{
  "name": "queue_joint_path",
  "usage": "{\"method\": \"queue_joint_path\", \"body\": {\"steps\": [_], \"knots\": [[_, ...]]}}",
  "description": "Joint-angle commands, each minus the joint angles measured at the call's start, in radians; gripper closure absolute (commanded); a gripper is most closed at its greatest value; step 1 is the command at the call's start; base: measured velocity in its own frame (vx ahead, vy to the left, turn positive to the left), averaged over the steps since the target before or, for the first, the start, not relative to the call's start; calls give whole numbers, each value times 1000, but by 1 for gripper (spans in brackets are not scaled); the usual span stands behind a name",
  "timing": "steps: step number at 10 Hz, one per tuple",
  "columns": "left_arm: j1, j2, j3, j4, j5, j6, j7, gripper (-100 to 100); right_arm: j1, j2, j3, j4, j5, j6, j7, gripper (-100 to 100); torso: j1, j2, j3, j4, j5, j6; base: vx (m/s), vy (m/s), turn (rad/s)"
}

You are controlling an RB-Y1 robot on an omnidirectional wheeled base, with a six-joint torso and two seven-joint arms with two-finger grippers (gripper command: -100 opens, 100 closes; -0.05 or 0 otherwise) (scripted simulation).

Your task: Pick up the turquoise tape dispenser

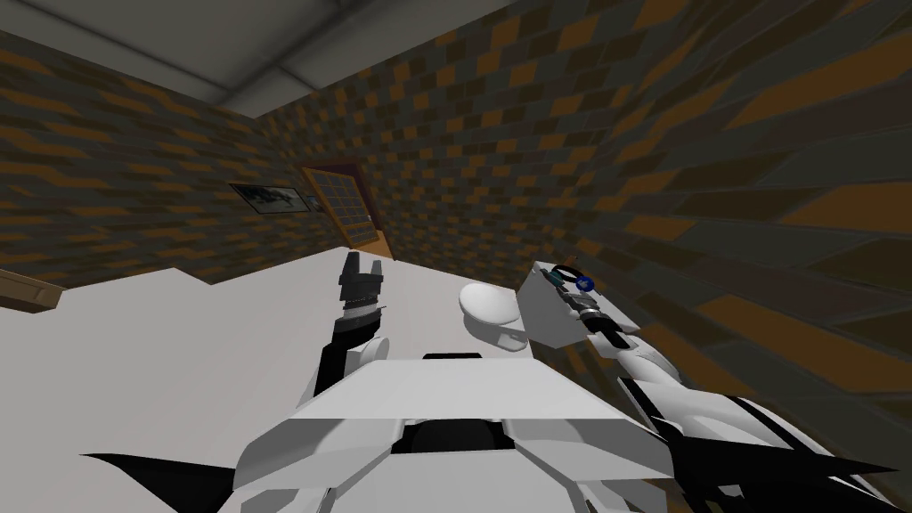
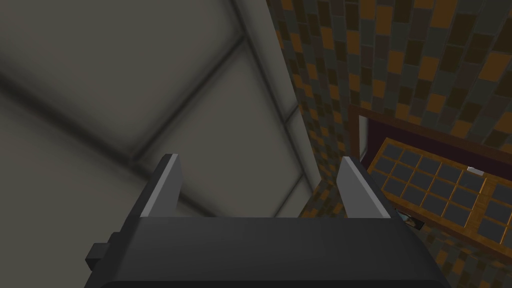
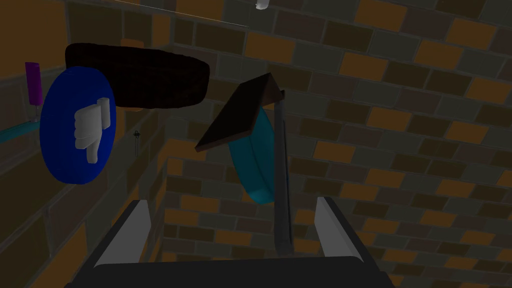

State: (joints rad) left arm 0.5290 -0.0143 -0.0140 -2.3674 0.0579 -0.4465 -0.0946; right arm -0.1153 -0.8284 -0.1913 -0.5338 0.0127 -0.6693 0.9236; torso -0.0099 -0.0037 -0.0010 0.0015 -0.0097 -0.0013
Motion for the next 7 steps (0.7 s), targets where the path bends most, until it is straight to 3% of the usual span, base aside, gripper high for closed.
{"method": "queue_joint_path", "body": {"steps": [1,2,4,5,6,7], "knots": [[0,0,0,0,0,0,0,0,-42,13,-4,8,10,-14,2,-100,0,0,0,0,0,0,2,-100,43],[0,0,0,0,0,0,0,0,-60,17,-6,4,14,-16,1,-100,-2,0,0,0,-1,0,5,-125,37],[0,0,0,0,0,0,0,0,-52,19,-8,-7,12,-5,4,-100,-2,0,0,0,-1,0,3,-57,9],[0,0,0,0,0,0,0,0,-56,18,-7,0,13,-11,3,0,1,0,0,0,0,1,1,-7,2],[0,0,0,0,0,0,0,0,-56,68,3,-51,63,39,-11,-100,2,0,0,0,0,1,-4,-76,-240],[0,0,0,0,0,0,0,0,-56,74,3,-82,79,49,-11,-100,-1,0,0,0,-1,2,2,-79,-112]]}}
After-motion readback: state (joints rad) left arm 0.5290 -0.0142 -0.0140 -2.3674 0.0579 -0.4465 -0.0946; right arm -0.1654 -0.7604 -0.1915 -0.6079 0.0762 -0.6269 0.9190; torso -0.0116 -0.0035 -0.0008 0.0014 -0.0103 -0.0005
